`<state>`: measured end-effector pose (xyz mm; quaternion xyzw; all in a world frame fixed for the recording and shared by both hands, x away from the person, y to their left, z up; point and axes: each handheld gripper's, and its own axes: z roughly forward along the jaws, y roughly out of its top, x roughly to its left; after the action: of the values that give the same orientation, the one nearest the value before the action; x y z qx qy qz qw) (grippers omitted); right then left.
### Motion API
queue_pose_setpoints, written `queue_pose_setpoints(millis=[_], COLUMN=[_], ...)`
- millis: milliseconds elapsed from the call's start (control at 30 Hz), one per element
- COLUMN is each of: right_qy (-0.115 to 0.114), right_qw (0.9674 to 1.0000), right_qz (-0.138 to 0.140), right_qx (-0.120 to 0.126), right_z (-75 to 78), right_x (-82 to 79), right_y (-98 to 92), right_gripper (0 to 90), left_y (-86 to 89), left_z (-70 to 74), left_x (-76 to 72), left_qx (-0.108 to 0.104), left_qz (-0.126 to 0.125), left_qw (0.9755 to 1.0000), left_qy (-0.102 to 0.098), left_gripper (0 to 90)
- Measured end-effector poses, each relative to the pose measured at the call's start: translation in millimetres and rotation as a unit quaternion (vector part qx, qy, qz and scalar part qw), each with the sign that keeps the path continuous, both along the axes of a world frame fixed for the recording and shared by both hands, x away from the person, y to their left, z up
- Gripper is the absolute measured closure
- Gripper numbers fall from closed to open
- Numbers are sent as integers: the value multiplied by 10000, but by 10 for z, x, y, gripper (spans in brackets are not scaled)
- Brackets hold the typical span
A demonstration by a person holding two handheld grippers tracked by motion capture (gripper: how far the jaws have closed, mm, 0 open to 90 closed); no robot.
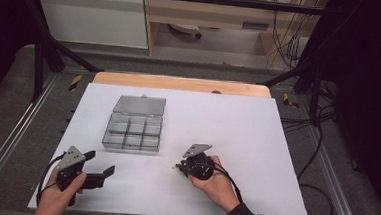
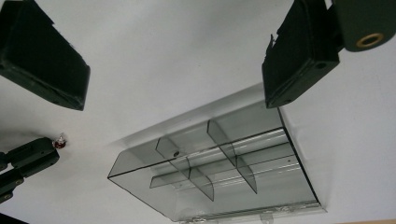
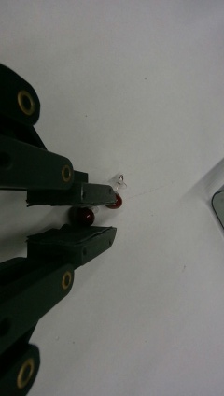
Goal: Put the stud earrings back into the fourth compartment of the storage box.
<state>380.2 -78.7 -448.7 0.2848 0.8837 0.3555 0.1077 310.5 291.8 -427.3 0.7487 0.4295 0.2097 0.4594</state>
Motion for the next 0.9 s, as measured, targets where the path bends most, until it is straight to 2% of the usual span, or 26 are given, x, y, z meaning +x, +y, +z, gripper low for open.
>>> queue_pose_setpoints(millis=[233,467,700,733,900], right_qy=[98,79,-48,-55,-118], right_qw=[9999,9990,9980,9973,9968], right_qz=[43,-47,65,63,182], right_qx=[115,445,630,724,764], right_z=[1,107,268,321,440], right_x=[-23,-24,32,57,119], right_y=[-64,-131,-28,21,158], right_gripper=[789,789,789,790,789], left_y=[7,25,29,27,41], left_z=[-10,-18,-23,-28,-36], left_x=[7,4,6,7,15], left_qx=[-33,-12,5,21,27], left_qz=[16,72,84,90,107], left_qw=[10000,10000,9999,9999,9999], left_qy=[24,56,92,104,130], left_gripper=[79,79,81,81,81])
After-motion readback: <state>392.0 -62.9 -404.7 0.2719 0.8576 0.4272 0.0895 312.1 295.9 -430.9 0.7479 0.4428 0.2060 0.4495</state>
